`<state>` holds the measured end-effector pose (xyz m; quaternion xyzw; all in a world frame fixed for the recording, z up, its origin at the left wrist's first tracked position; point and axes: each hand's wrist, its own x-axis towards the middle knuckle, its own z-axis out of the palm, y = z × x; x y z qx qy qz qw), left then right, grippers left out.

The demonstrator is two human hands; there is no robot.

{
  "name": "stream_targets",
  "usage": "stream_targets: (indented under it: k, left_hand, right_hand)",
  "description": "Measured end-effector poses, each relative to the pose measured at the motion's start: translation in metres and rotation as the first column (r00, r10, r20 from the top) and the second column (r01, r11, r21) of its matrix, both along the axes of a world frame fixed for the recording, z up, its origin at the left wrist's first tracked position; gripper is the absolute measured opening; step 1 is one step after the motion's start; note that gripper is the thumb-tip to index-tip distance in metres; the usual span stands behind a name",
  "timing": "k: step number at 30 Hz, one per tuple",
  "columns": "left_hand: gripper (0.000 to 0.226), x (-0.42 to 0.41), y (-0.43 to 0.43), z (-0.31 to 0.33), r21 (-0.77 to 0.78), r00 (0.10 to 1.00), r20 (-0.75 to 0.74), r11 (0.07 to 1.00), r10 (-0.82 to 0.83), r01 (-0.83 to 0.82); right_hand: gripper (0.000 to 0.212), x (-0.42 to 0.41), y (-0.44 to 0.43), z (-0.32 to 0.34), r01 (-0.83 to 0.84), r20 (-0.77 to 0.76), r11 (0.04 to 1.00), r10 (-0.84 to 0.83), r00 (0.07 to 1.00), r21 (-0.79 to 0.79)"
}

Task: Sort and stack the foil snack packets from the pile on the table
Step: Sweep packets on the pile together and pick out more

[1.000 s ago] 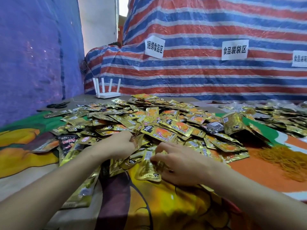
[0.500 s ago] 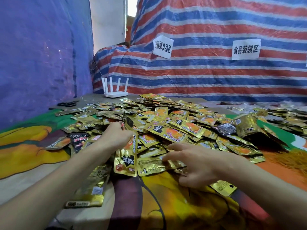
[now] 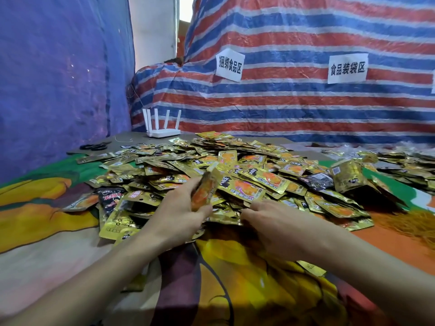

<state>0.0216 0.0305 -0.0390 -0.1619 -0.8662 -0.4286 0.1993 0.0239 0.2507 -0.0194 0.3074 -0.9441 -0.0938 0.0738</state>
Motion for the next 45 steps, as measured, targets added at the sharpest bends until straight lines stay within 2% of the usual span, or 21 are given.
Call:
stream_targets:
  k: [3,5,6,8,9,11,14,17,20,23,25,29,33,34,35,37,38,40,42,43,45]
  left_hand:
    - [0.015,-0.002,-0.004,0.006,0.272,0.997,0.082,0.962,-0.015,-0.007]
    - [0.02,-0.007,-0.005,0.01,0.433,0.991,0.127,0.901,-0.035,-0.024]
    - [0.022,-0.009,-0.005,0.013,0.497,0.988,0.149,0.866,-0.029,-0.05]
    - [0.026,-0.015,-0.001,0.019,0.626,0.978,0.204,0.773,-0.041,-0.099]
    - [0.028,-0.018,0.002,0.022,0.691,0.97,0.231,0.715,-0.079,-0.106]
    - [0.027,-0.026,0.01,0.028,0.785,0.949,0.247,0.614,-0.194,-0.079]
    - [0.02,-0.039,0.025,0.037,0.853,0.93,0.218,0.52,-0.295,-0.035]
    - [0.018,-0.047,0.045,0.036,0.901,0.918,0.244,0.423,-0.313,-0.095]
    - [0.053,-0.051,0.059,0.02,0.905,0.923,0.219,0.419,-0.316,-0.071]
    - [0.072,-0.048,0.067,0.012,0.879,0.893,0.155,0.471,-0.422,0.069]
    - [0.069,-0.045,0.068,0.012,0.871,0.883,0.15,0.483,-0.445,0.095]
    - [0.036,-0.05,0.062,0.003,0.818,0.881,0.229,0.573,-0.413,0.056]
    - [0.02,-0.05,0.059,-0.006,0.768,0.909,0.243,0.639,-0.339,0.033]
    - [0.027,-0.049,0.06,-0.007,0.758,0.929,0.21,0.651,-0.304,0.042]
    - [0.034,-0.049,0.062,-0.008,0.75,0.947,0.177,0.66,-0.269,0.048]
    - [0.019,-0.047,0.068,-0.007,0.709,0.97,0.099,0.7,-0.22,0.086]
    - [0.016,-0.045,0.07,-0.006,0.69,0.971,0.07,0.714,-0.229,0.119]
    - [0.045,-0.046,0.072,-0.005,0.672,0.958,0.041,0.717,-0.284,0.184]
    - [0.065,-0.046,0.073,-0.004,0.705,0.917,0.051,0.665,-0.396,0.248]
    - [0.064,-0.046,0.072,-0.005,0.736,0.893,0.058,0.624,-0.446,0.263]
    - [0.047,-0.048,0.07,-0.007,0.79,0.868,0.055,0.553,-0.493,0.264]
  right_hand:
    - [0.037,-0.002,0.016,0.008,0.036,-0.004,0.986,-0.037,0.999,-0.165]
    - [0.032,-0.008,0.031,0.015,0.076,0.002,0.919,-0.082,0.997,-0.386]
    - [0.027,-0.012,0.036,0.016,0.08,0.02,0.834,-0.082,0.996,-0.546]
    - [0.017,-0.021,0.038,0.015,0.102,0.092,0.541,-0.044,0.995,-0.835]
    - [0.016,-0.025,0.035,0.015,0.129,0.136,0.39,-0.01,0.991,-0.912]
    - [0.017,-0.037,0.026,0.012,0.191,0.202,0.177,0.05,0.978,-0.966]
    - [0.019,-0.053,0.008,0.005,0.348,0.324,-0.114,0.182,0.928,-0.931]
    - [0.017,-0.064,-0.009,-0.005,0.441,0.368,-0.279,0.277,0.888,-0.853]
    - [0.018,-0.064,-0.018,-0.012,0.466,0.365,-0.27,0.349,0.863,-0.843]
    - [0.016,-0.058,-0.022,-0.018,0.436,0.378,-0.139,0.312,0.871,-0.889]
    - [0.018,-0.055,-0.023,-0.022,0.409,0.379,-0.054,0.282,0.881,-0.911]
    - [0.018,-0.049,-0.023,-0.025,0.298,0.31,0.087,0.217,0.926,-0.951]
    - [0.034,-0.046,-0.02,-0.026,0.079,0.092,0.162,0.073,0.993,-0.984]
    - [0.036,-0.045,-0.019,-0.027,0.026,0.03,0.193,0.021,0.999,-0.981]
    - [0.033,-0.045,-0.018,-0.028,-0.021,-0.027,0.233,-0.022,0.999,-0.972]
    - [0.014,-0.045,-0.018,-0.028,-0.062,-0.083,0.301,-0.055,0.995,-0.951]
    - [0.006,-0.044,-0.019,-0.028,-0.044,-0.051,0.289,-0.016,0.999,-0.956]
    - [0.021,-0.042,-0.018,-0.026,0.057,0.081,0.15,0.156,0.984,-0.987]
    - [0.036,-0.039,-0.014,-0.022,0.184,0.193,0.058,0.311,0.931,-0.981]
    - [0.038,-0.037,-0.011,-0.021,0.181,0.202,0.093,0.32,0.926,-0.979]
    - [0.039,-0.036,-0.005,-0.023,0.102,0.163,0.25,0.237,0.958,-0.963]
